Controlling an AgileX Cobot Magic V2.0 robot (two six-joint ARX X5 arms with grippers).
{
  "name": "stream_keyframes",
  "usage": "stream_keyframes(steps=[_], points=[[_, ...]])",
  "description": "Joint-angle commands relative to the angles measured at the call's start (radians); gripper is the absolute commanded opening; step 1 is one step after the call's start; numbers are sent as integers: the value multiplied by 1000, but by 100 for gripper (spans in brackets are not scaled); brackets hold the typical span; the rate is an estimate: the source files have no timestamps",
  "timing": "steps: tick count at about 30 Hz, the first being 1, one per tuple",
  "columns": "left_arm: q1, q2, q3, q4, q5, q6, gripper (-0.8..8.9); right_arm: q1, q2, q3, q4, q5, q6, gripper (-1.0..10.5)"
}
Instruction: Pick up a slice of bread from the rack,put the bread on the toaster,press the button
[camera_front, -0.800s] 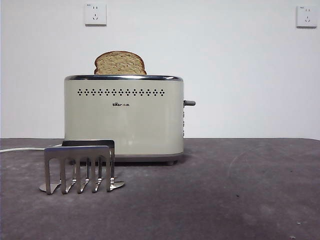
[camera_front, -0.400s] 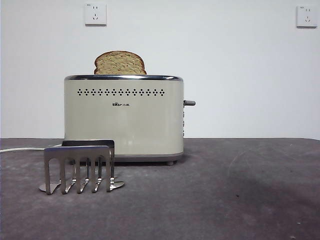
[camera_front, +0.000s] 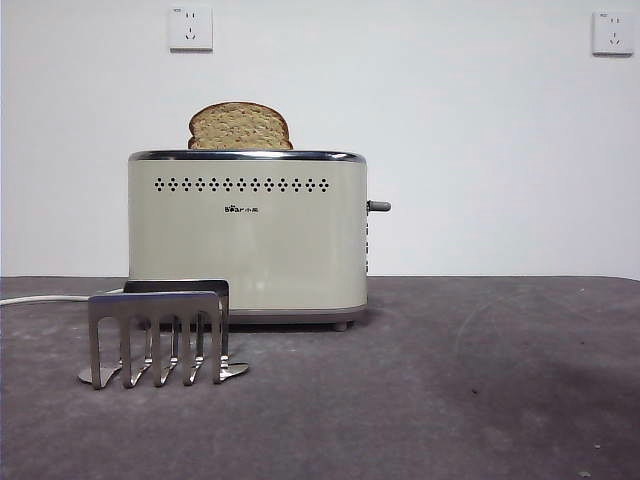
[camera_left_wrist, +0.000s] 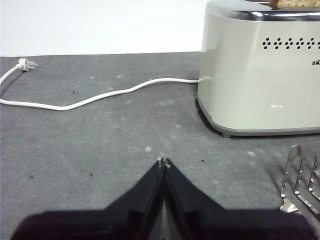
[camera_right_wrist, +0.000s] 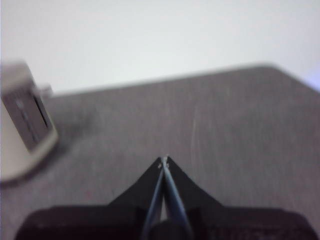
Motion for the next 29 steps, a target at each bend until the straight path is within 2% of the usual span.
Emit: stream_keyframes(steps=[1,5,7,29], points=[[3,-3,-14,2,-1,-6,-3,0,-3,-13,-40,4,5,1],[3,-3,-14,2,-2,-6,-3,0,-3,-13,-83,3,-2,1],[3,-3,-14,2,-1,-6,-3,0,-3,-13,-81,1,26,1],[3,-3,-14,2,-2,-6,-3,0,-3,-13,-79,3,24,1]])
